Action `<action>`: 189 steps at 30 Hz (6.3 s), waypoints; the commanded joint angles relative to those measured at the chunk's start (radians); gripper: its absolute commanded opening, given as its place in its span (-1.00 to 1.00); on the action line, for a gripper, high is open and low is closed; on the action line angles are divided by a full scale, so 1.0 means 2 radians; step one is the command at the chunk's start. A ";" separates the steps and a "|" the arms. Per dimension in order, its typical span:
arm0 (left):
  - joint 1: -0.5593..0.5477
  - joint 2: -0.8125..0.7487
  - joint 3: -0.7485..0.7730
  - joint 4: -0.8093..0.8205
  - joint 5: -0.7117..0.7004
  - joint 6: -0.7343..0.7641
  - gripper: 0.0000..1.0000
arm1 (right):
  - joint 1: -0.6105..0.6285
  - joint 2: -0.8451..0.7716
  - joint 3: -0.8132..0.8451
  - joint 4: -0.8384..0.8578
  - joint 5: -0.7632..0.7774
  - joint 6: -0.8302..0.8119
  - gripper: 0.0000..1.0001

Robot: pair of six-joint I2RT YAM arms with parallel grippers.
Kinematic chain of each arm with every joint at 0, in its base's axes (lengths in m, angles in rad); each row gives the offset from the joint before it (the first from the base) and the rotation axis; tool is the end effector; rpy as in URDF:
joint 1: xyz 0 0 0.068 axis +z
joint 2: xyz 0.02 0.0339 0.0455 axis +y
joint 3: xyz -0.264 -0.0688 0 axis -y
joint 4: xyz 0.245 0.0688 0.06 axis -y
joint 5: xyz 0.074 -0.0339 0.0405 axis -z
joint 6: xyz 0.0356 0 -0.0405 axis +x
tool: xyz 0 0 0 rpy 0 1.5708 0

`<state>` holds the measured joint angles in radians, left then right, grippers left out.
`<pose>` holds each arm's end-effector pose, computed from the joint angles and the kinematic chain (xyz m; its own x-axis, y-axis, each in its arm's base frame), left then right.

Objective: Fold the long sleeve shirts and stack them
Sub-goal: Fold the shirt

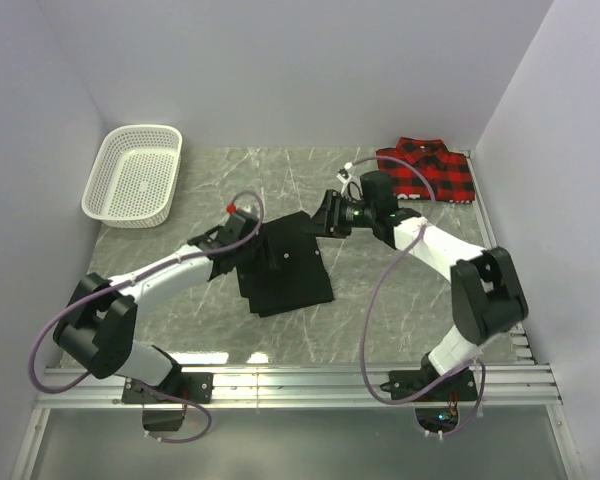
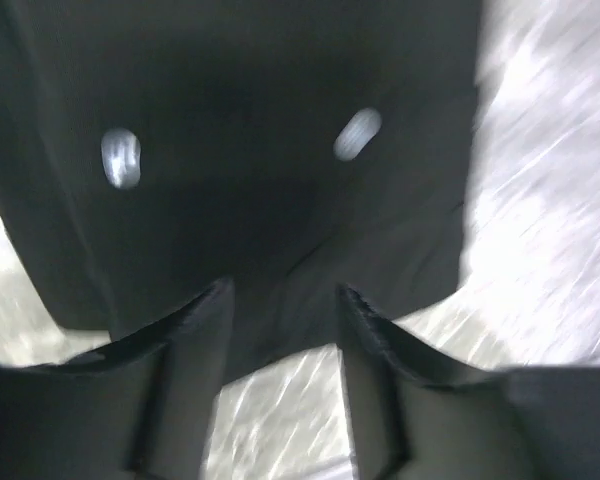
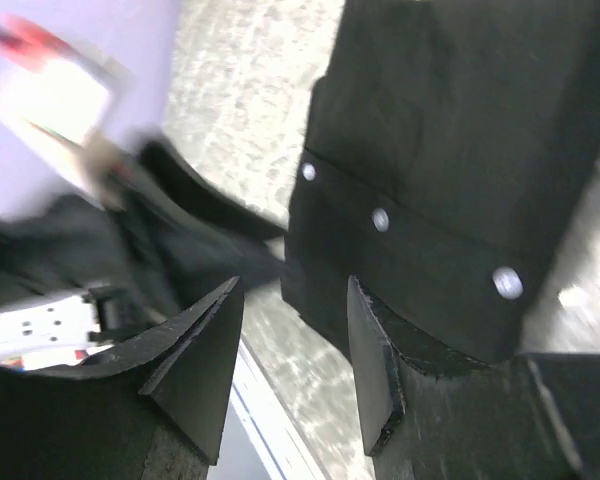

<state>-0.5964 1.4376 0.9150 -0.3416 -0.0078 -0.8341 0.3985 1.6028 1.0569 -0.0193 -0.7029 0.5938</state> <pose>0.2470 -0.1673 0.2215 -0.8357 -0.3279 -0.4406 -0.0916 0.8742 -0.4769 0.3177 0.1587 0.2473 -0.8563 0.1027 -0.5062 -0.3862 0.5235 0.7595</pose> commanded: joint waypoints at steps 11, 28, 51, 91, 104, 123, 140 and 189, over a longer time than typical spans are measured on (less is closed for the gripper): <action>-0.005 0.036 -0.109 0.043 0.130 -0.045 -0.31 | -0.001 0.229 0.008 0.223 -0.077 0.115 0.02; -0.005 0.045 -0.119 0.043 0.145 -0.036 -0.39 | 0.013 0.266 0.089 0.234 -0.076 0.139 0.01; -0.003 0.038 -0.131 0.040 0.155 -0.022 -0.39 | -0.011 0.350 0.188 0.214 -0.028 0.173 0.00; 0.088 0.035 -0.012 -0.009 -0.001 -0.026 0.30 | 0.006 0.089 -0.026 -0.093 0.074 -0.035 0.02; 0.119 0.246 0.173 -0.012 0.005 0.070 0.17 | 0.163 0.124 -0.006 -0.059 0.032 0.024 -0.07; 0.041 0.080 0.151 -0.022 -0.155 0.156 0.86 | 0.052 -0.114 -0.085 -0.171 0.288 -0.038 0.62; -0.240 0.227 0.217 -0.049 -0.293 0.326 0.61 | -0.125 -0.248 -0.160 -0.163 0.280 -0.011 0.93; -0.203 0.112 0.089 0.051 -0.199 0.253 -0.99 | 0.038 0.178 -0.094 0.266 0.004 0.255 0.86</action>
<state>-1.0065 1.7187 1.1122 -0.2897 -0.4381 -0.2890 0.4458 1.8980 0.8150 0.4850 -0.6933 1.0744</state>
